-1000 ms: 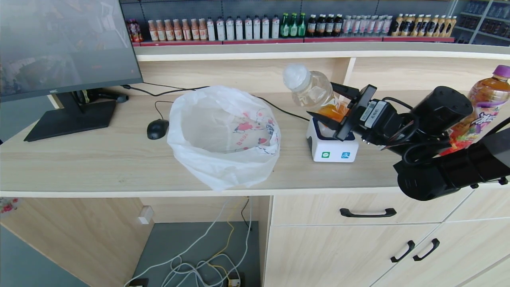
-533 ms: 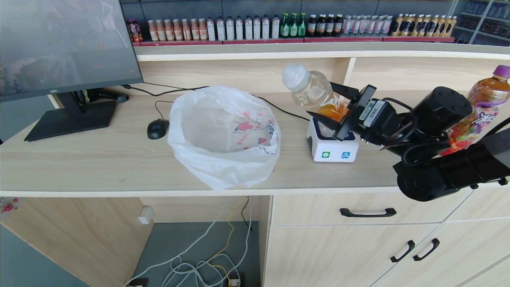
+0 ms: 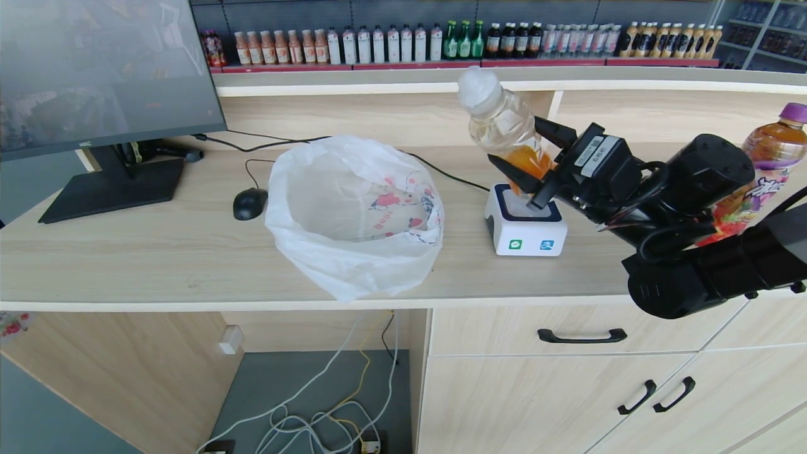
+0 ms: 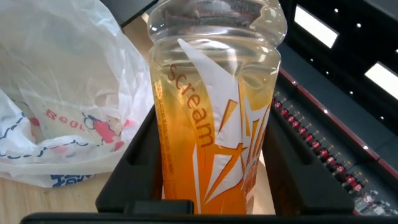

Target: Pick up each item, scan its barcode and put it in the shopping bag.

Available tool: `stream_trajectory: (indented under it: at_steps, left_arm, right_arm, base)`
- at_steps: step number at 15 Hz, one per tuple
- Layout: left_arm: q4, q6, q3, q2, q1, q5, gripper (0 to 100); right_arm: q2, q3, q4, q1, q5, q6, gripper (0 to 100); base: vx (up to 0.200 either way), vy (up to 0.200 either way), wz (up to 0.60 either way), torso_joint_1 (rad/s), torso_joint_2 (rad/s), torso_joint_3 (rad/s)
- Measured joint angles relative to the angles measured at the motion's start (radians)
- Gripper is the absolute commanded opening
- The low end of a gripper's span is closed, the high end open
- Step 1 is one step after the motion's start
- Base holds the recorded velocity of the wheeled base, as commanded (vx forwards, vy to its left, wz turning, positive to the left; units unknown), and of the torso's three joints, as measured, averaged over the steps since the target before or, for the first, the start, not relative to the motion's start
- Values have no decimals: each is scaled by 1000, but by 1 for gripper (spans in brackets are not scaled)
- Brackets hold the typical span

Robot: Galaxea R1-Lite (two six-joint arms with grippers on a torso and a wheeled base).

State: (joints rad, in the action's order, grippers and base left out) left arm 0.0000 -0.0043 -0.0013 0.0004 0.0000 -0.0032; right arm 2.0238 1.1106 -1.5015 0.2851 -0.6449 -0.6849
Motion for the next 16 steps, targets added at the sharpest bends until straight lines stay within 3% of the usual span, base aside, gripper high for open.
stream_trajectory:
  at_steps: [4, 11, 14, 16]
  left_arm:
    - [0, 0, 0, 0, 0, 0, 100]
    - [0, 0, 0, 0, 0, 0, 100]
    - [0, 0, 0, 0, 0, 0, 100]
    - [0, 0, 0, 0, 0, 0, 100]
  right_arm:
    - [-11, -1, -9, 34, 48, 69, 0]
    - [-60, -29, -54, 93, 315, 297, 0]
    - [-79, -121, -64, 99, 513, 492, 0]
    - [-99, -154, -68, 112, 698, 592, 0]
  base:
    - [0, 0, 0, 0, 0, 0]
    - [0, 0, 0, 0, 0, 0]
    - [0, 0, 0, 0, 0, 0]
    - [0, 0, 0, 0, 0, 0]
